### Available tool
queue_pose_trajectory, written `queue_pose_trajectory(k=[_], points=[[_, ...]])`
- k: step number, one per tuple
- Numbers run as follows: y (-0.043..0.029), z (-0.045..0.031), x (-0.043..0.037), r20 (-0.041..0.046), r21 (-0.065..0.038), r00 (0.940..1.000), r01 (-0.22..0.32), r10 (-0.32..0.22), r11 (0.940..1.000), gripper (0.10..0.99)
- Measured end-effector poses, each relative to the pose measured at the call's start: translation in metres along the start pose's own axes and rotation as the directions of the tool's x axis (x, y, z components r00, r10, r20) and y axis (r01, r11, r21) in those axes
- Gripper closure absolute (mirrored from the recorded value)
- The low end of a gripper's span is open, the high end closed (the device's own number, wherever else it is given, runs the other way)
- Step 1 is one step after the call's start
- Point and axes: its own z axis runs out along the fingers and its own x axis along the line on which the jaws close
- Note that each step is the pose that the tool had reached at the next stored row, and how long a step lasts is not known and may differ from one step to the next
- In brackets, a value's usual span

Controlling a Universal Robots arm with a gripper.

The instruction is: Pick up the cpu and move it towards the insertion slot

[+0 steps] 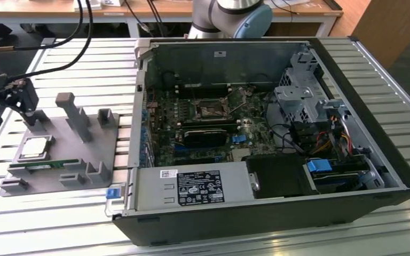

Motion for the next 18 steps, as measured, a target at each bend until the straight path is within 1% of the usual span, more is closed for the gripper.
queue_pose_trajectory(k=[3,4,18], points=[[-0.0001,0.0035,0.0010,0.0003,0.000,1.0000,0.000,0.000,1.0000,0.427],[-0.0001,0.0043,0.0013,0.0003,0.000,1.0000,0.000,0.000,1.0000,0.369],[-0.0004,0.0218,0.0051,0.0004,0.000,1.0000,0.000,0.000,1.0000,0.369]])
